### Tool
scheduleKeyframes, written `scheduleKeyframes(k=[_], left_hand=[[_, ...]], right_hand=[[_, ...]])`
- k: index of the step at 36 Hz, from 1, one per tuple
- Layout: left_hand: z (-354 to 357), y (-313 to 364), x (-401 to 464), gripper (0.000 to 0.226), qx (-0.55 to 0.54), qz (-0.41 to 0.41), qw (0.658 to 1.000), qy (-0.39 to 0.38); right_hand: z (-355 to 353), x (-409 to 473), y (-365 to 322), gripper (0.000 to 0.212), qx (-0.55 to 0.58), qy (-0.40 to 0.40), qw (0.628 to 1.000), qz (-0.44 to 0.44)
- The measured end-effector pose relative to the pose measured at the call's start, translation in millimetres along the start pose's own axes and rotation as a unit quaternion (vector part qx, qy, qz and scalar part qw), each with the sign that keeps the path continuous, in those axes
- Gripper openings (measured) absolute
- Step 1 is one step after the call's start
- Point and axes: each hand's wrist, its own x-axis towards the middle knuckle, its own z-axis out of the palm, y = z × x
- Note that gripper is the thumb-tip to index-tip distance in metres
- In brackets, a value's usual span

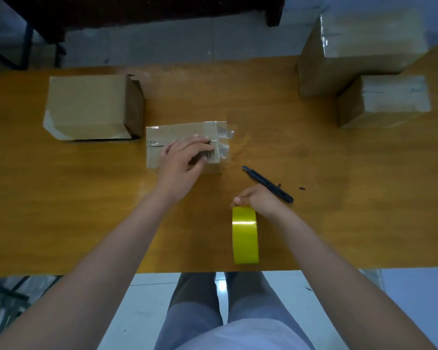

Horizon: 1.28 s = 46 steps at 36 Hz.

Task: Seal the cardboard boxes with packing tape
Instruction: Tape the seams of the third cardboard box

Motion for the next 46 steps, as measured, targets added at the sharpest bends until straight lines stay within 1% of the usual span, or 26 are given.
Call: scheduleKeyframes(k=[4,7,11,13,17,21,24,26,30,33,35,38,40,42,43,46], left_hand=[[5.5,0.8,-1.5,0.025,-0.009,-0.006,1.0,0.027],[9.1,2.2,-3.5,0.024,-0.009,-0.014,0.999,0.043],[12.0,11.8,-6.8,0.04,0.046,-0.01,0.999,0.019],[14.1,15.7,-7.1,0.043,0.056,-0.015,0.998,0.018],[18.4,16.4,-5.7,0.034,0.035,-0.036,0.998,0.028],[20.7,13.0,-6.2,0.026,0.019,-0.036,0.998,0.043],[20.5,12.4,-5.5,0.025,0.007,-0.041,0.998,0.045],[20.1,13.4,-4.9,0.024,-0.003,-0.044,0.998,0.053],[20.8,13.5,-4.0,0.022,-0.014,-0.051,0.997,0.061],[21.0,13.3,-2.8,0.021,-0.017,-0.053,0.997,0.062],[20.5,13.4,-2.0,0.021,-0.018,-0.054,0.996,0.063],[19.7,13.9,-1.9,0.021,-0.019,-0.057,0.996,0.065],[18.7,14.5,-1.6,0.022,-0.021,-0.059,0.996,0.063],[17.4,14.9,-1.8,0.023,-0.023,-0.06,0.996,0.059],[16.9,14.8,-1.9,0.022,-0.023,-0.059,0.996,0.058],[15.6,14.1,-0.9,0.019,-0.023,-0.056,0.996,0.058]], right_hand=[[-9.5,7.5,1.0,0.018,-0.04,0.013,0.999,-0.02],[-12.8,11.5,4.4,0.018,-0.057,0.041,0.997,-0.045],[-7.9,20.0,8.6,0.021,-0.092,0.083,0.99,-0.067],[-4.5,23.2,10.0,0.022,-0.124,0.11,0.983,-0.075],[2.5,26.3,11.2,0.029,-0.219,0.155,0.957,-0.108],[8.0,28.6,16.7,0.026,-0.241,0.204,0.937,-0.153],[7.8,30.3,22.0,0.025,-0.246,0.221,0.925,-0.186],[6.5,31.9,25.7,0.025,-0.279,0.232,0.911,-0.197],[2.4,35.3,33.1,0.036,-0.328,0.255,0.888,-0.199],[-0.5,40.3,38.3,0.061,-0.351,0.272,0.875,-0.19],[-2.0,42.0,38.1,0.067,-0.351,0.271,0.876,-0.188],[-5.5,42.0,31.4,0.058,-0.323,0.272,0.888,-0.181],[-10.3,39.8,22.5,0.052,-0.25,0.283,0.911,-0.168],[-15.9,34.9,10.4,0.044,-0.17,0.289,0.925,-0.179],[-18.2,31.7,3.7,0.038,-0.148,0.298,0.922,-0.197],[-24.0,19.3,-17.8,0.025,-0.118,0.337,0.897,-0.262]])
